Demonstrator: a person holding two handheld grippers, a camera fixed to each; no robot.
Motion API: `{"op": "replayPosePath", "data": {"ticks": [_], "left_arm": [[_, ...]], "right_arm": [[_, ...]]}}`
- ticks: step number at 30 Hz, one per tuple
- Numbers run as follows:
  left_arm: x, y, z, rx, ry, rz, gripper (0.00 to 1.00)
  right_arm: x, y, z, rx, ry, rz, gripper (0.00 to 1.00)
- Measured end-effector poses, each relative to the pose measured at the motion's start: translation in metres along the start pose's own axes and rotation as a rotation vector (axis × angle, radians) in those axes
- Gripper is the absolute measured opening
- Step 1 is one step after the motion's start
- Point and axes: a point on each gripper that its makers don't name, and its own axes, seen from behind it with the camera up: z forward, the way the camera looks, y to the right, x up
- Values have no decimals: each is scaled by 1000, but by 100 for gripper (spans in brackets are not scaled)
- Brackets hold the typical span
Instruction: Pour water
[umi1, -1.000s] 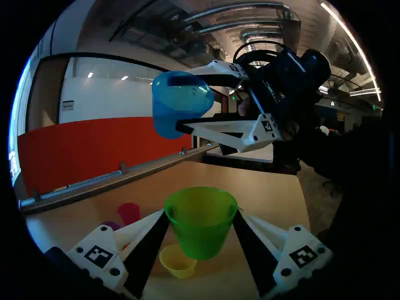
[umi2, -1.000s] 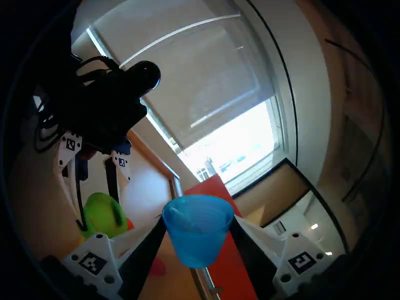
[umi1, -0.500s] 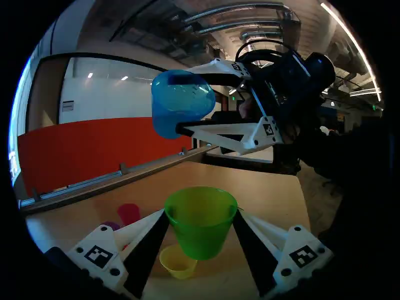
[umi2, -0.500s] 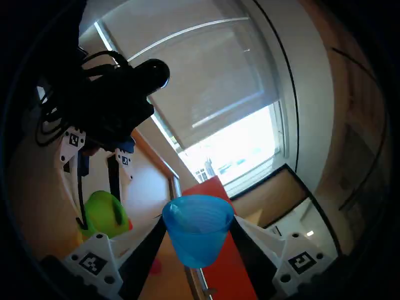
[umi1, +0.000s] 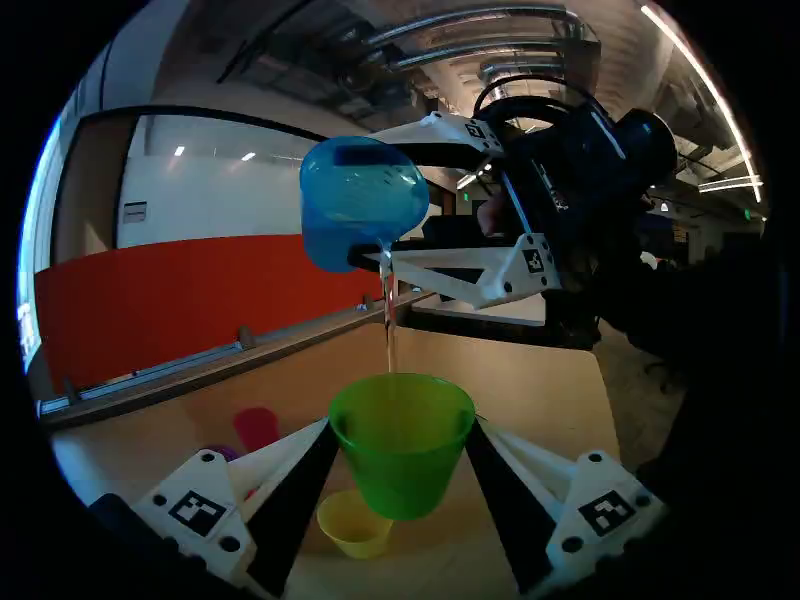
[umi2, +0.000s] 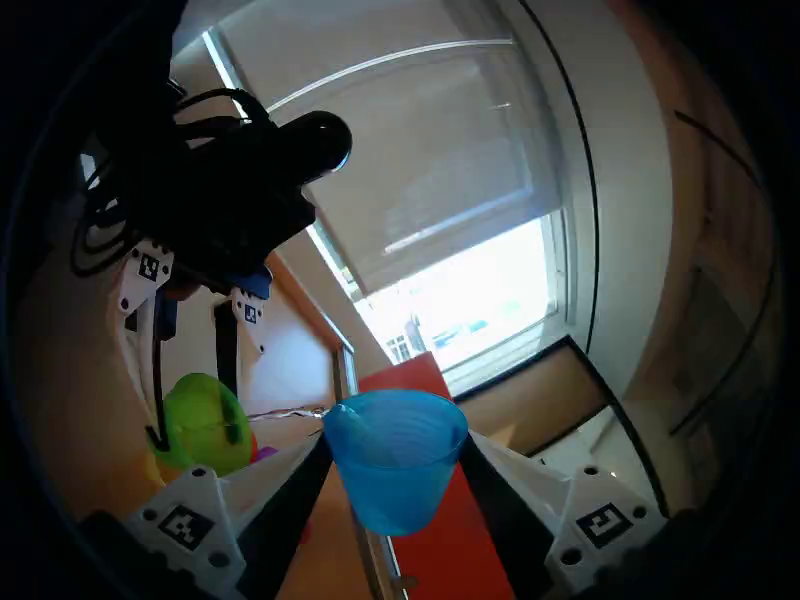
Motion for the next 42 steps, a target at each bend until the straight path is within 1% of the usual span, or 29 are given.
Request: {"op": "replayPosePath", "data": {"ticks": [11,29,42], "left_arm": [[1,1,0,-2,-1,3,86],[0,3,2,-5,-2,5,86],[0,1,2,-3,1,3,86]], "right_arm": [[0,6,-1,-9,-2,-40,89],[-4,12,-1,-21,-4,-86,89],[-4,16,2,-30,-7,-117,89]]}}
